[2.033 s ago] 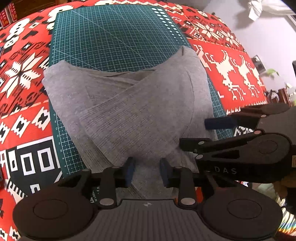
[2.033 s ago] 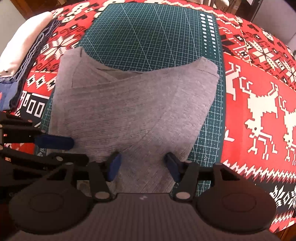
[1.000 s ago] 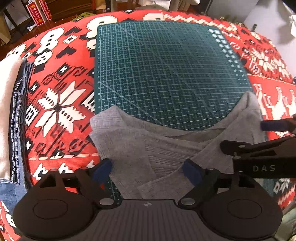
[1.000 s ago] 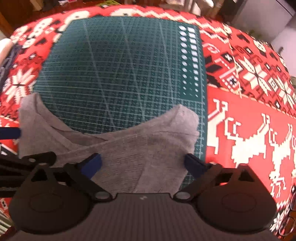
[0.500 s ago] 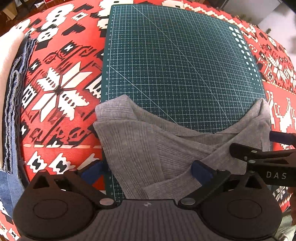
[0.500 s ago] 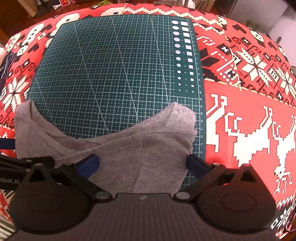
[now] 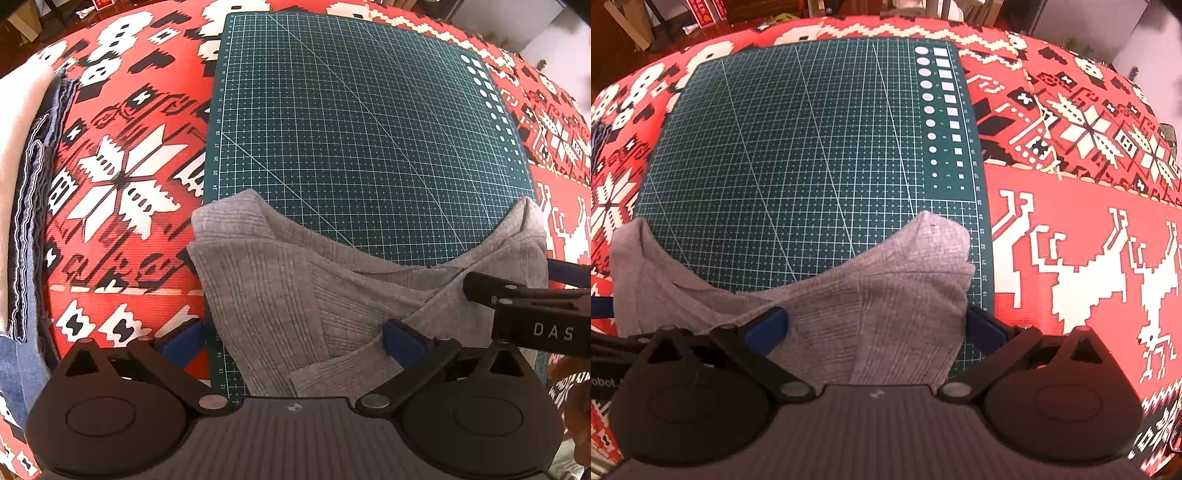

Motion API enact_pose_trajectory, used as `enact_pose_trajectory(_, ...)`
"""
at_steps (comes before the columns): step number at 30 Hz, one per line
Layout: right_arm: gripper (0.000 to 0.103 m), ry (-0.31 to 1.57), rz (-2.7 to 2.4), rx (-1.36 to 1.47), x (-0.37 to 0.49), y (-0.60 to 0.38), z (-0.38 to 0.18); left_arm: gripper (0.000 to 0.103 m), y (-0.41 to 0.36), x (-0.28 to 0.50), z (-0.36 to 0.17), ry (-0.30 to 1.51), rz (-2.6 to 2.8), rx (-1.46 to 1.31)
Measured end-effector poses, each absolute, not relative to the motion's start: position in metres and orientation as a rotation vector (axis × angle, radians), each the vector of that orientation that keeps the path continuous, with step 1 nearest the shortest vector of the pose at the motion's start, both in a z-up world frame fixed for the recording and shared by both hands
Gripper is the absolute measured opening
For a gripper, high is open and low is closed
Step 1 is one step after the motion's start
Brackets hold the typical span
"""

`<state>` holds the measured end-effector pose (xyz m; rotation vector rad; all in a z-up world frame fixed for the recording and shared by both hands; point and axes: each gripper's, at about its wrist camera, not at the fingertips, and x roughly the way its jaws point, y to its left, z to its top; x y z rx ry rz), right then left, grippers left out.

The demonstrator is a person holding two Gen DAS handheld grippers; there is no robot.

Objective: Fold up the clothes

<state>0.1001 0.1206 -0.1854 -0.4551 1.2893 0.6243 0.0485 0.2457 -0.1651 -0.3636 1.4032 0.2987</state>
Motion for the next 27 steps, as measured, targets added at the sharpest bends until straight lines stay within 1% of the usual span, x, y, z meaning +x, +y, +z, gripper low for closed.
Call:
enact_pose_trajectory(16, 0.102, 1.269, 0.602, -0.405, 0.093, 0.118, -0.186, 0.103, 0.255, 0.054, -0.167, 1.397, 0.33, -0.414)
enact_pose_trajectory(17, 0.102, 1.287, 0.611, -0.4, 0.095, 0.117, -0.185, 0.101, 0.256, 0.053, -0.166, 1.402, 0.335, -0.428)
enact_pose_trajectory(19, 0.102, 1.301, 0.628, -0.385, 0.098, 0.119, -0.179, 0.093, 0.261, 0.051, -0.161, 1.399, 0.346, -0.454)
enact_pose_trajectory(20, 0.102, 1.29, 0.635, -0.373, 0.097, 0.116, -0.173, 0.086, 0.263, 0.049, -0.157, 1.394, 0.348, -0.464)
enact_pose_trajectory(21, 0.102, 1.273, 0.646, -0.36, 0.096, 0.113, -0.165, 0.083, 0.264, 0.046, -0.152, 1.387, 0.346, -0.471)
enact_pose_trajectory(22, 0.101, 1.262, 0.656, -0.35, 0.094, 0.109, -0.157, 0.083, 0.265, 0.043, -0.146, 1.379, 0.343, -0.477)
enact_pose_trajectory(23, 0.1, 1.258, 0.667, -0.341, 0.093, 0.104, -0.15, 0.082, 0.266, 0.039, -0.14, 1.368, 0.338, -0.482)
enact_pose_trajectory(25, 0.095, 1.264, 0.68, -0.32, 0.087, 0.095, -0.136, 0.077, 0.268, 0.029, -0.129, 1.357, 0.317, -0.499)
enact_pose_trajectory(26, 0.091, 1.272, 0.686, -0.311, 0.084, 0.088, -0.13, 0.073, 0.269, 0.024, -0.124, 1.353, 0.305, -0.509)
enact_pose_trajectory(27, 0.085, 1.282, 0.691, -0.302, 0.08, 0.081, -0.125, 0.069, 0.268, 0.018, -0.12, 1.352, 0.293, -0.52)
